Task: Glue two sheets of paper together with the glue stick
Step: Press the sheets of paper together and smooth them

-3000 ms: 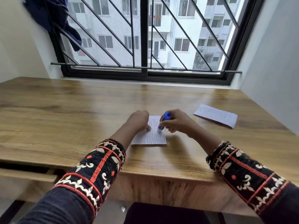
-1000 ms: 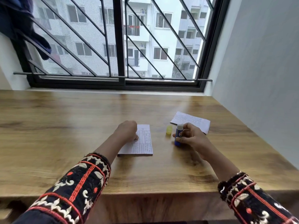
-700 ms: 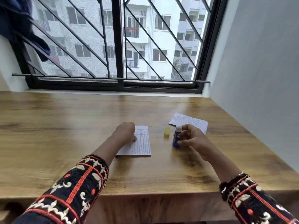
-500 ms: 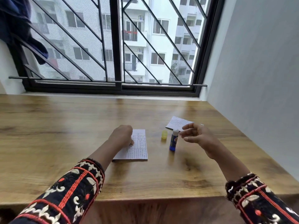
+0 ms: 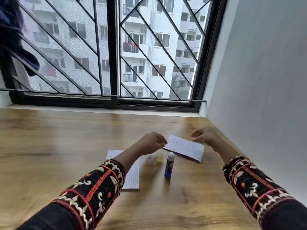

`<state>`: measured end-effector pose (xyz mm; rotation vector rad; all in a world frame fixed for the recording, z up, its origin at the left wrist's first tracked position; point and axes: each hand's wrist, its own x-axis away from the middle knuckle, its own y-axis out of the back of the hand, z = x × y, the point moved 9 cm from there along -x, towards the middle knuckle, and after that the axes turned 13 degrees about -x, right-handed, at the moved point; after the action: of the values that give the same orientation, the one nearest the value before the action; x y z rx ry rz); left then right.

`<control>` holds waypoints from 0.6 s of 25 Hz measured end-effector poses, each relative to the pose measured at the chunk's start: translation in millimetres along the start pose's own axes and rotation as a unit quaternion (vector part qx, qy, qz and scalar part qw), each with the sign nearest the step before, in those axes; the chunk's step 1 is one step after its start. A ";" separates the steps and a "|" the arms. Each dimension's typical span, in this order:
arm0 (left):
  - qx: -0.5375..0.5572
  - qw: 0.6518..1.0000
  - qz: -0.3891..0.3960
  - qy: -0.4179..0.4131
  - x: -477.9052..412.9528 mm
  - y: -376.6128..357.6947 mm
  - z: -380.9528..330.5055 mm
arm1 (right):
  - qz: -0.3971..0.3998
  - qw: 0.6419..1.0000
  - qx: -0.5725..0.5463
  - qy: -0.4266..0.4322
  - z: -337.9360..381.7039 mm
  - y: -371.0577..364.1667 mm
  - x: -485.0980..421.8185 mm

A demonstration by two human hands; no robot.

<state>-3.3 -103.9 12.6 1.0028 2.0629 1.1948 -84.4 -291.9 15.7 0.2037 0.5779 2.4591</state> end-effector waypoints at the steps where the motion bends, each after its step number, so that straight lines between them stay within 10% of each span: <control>1: 0.008 1.000 0.006 -0.002 -5.4 -2.7 -2.3 | 0.000 1.000 0.025 -0.004 -4.0 -1.0 -8.1; 15: -0.012 0.993 0.119 0.006 -27.0 -36.9 7.1 | 0.031 0.978 0.188 -0.086 -40.7 -13.4 -36.6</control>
<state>5.3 -134.6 -20.9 1.2602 1.9746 1.3435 -58.9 -318.3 -27.2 0.5881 0.9676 2.3398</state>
